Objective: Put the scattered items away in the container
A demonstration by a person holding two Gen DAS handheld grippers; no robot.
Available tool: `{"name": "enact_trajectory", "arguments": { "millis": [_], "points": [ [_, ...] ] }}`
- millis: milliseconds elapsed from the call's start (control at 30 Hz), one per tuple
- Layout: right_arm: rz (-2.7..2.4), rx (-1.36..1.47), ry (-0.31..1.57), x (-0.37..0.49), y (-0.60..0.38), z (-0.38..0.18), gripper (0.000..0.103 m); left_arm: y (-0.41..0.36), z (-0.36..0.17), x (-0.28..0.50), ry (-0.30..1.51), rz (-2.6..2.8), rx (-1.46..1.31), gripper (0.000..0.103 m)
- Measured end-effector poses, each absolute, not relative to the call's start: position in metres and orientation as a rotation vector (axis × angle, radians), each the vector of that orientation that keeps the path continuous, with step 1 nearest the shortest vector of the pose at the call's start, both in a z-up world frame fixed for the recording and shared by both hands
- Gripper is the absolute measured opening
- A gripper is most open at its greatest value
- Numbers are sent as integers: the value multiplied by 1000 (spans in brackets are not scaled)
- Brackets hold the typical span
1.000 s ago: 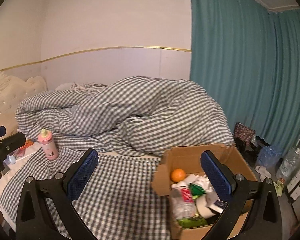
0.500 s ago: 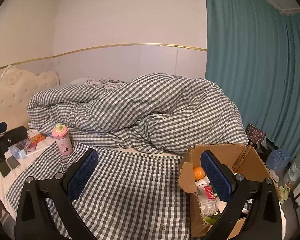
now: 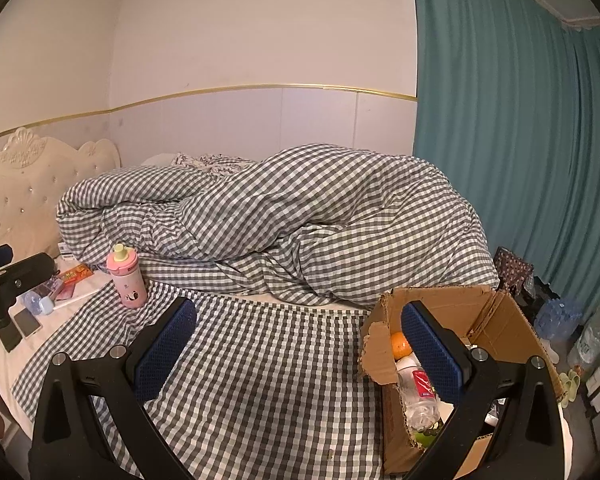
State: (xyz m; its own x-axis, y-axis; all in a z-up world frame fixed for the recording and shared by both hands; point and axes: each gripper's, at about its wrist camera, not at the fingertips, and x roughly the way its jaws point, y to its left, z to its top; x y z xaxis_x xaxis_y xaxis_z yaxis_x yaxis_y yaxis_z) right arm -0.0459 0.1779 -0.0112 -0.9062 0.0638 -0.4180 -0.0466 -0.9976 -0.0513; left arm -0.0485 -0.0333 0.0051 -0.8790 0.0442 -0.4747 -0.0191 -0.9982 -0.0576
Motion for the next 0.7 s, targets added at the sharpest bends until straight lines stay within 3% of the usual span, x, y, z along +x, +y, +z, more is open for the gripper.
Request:
{"name": "enact_trajectory", "arguments": {
  "millis": [700],
  "points": [
    [3012,-667,-48,-42,181,-13,103,-32,6,-45,-81,3013,-766,103]
  ]
}}
